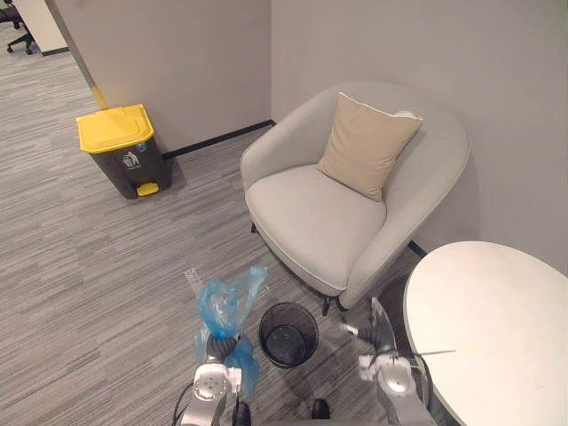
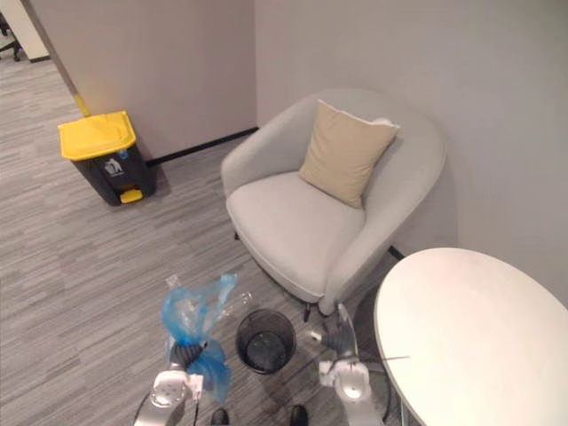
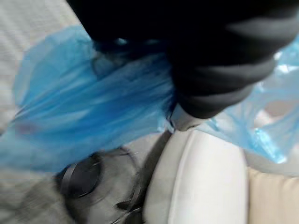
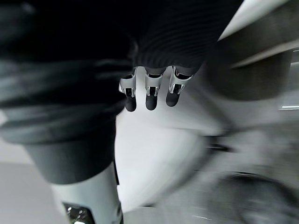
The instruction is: Gather rubbish on tea table into small bin, then transfer packed bag to large trash can.
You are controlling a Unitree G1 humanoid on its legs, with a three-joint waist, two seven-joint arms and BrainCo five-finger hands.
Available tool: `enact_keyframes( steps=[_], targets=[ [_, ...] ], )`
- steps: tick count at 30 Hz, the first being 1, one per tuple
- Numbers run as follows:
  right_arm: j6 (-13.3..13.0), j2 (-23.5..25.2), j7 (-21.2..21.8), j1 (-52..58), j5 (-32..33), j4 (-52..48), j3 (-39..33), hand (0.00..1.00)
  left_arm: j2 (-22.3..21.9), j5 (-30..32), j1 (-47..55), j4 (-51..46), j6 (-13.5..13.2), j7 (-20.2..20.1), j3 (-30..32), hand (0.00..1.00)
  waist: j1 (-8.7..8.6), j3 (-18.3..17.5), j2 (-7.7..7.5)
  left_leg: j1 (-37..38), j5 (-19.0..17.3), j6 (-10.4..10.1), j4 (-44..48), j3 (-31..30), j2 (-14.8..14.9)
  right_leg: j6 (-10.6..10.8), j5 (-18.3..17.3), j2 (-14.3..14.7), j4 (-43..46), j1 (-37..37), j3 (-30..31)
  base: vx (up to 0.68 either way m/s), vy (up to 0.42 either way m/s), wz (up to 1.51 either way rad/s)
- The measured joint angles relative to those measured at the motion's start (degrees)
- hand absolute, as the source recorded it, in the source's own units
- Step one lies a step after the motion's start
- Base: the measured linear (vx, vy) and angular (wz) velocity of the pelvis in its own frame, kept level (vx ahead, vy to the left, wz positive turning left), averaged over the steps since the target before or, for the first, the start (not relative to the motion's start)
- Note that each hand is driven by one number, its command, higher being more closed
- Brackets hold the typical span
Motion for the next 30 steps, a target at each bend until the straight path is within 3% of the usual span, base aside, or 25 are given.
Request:
enact_keyframes(
  steps=[5, 12, 19, 22, 24, 26, 28, 30],
  targets=[
    [1.7, -0.3, 0.6, -0.1, 1.1, 9.6, -1.6, 0.00, 0.0, -1.9, 0.3, 6.6, 0.0, -1.5, 2.0, 1.00, -0.01, 0.4, 0.37, 0.9, -0.2, -0.1, 0.0, 0.5, -0.2, 0.7, -0.5, -0.3, 0.0, 0.6, 0.5, -0.03, 0.004, -0.05],
    [3.0, -0.4, 0.7, -1.6, 1.2, 11.7, -1.6, 0.00, 0.0, -2.4, 1.5, 9.2, -0.1, -2.4, 2.0, 1.00, 0.09, 2.3, 0.64, 1.6, -1.2, 0.3, 0.1, 2.5, -1.0, 1.5, -0.6, -0.9, 1.7, -0.7, 3.0, -0.02, 0.025, -0.15],
    [3.9, -0.2, 0.6, -6.2, 1.3, 12.9, -1.6, 0.00, 0.1, -3.4, -2.5, 9.4, -0.1, -3.3, 2.0, 1.00, 0.19, 7.3, 0.30, -7.9, -7.3, 2.8, 15.7, 1.2, -1.5, 3.7, -4.9, -3.1, 13.9, -6.9, 3.0, -0.04, 0.045, 0.11],
    [4.0, 0.3, 0.6, -5.8, 1.5, 12.6, -1.7, 0.00, 0.1, -3.4, -3.0, 7.6, -0.2, -3.4, 2.0, 1.00, 0.15, 7.4, 0.23, -8.8, -7.0, 3.0, 18.0, -3.2, -3.0, 5.1, -16.9, -3.7, 37.2, -9.0, 5.8, 0.02, -0.008, 0.90],
    [3.8, 0.4, 0.5, -6.4, 2.0, 12.2, -1.6, 0.00, 0.2, -3.3, -2.7, 6.5, -0.2, -3.3, 2.1, 1.00, 1.72, 6.4, -1.43, -11.2, -6.6, 2.6, 19.6, -4.9, -4.6, 3.8, -20.5, -3.5, 36.5, -7.9, 8.5, 0.00, -0.159, 0.68],
    [3.4, 0.2, 0.2, -7.8, 3.2, 10.3, -1.6, 0.00, -0.8, -3.3, -3.4, 6.5, -0.3, -3.3, 2.0, 1.00, 2.71, 6.8, -0.57, -13.5, -4.4, 1.7, 18.3, -6.7, -4.3, 1.9, -21.6, -2.7, 28.7, -5.9, 8.0, -0.08, -0.146, 0.49],
    [2.9, 0.0, -0.1, -9.8, 3.2, 10.4, -1.7, 0.00, -2.6, -3.3, -4.2, 6.9, -0.2, -3.3, 1.8, 1.00, 2.78, 8.5, 2.32, -14.7, -1.4, 0.7, 15.6, -9.3, -2.6, 0.0, -19.6, -0.9, 24.0, -5.2, 5.5, -0.18, -0.121, 0.48],
    [3.0, 0.0, -0.6, -10.2, 3.2, 10.6, -2.3, 0.00, -3.4, -3.3, -4.4, 6.9, -0.2, -3.3, 0.6, 1.00, 2.73, 9.3, 3.42, -14.4, 2.0, -0.2, 11.8, -10.9, -1.5, -1.0, -18.6, 0.1, 23.3, -5.2, 2.9, -0.20, -0.135, 0.57]
  ],
)
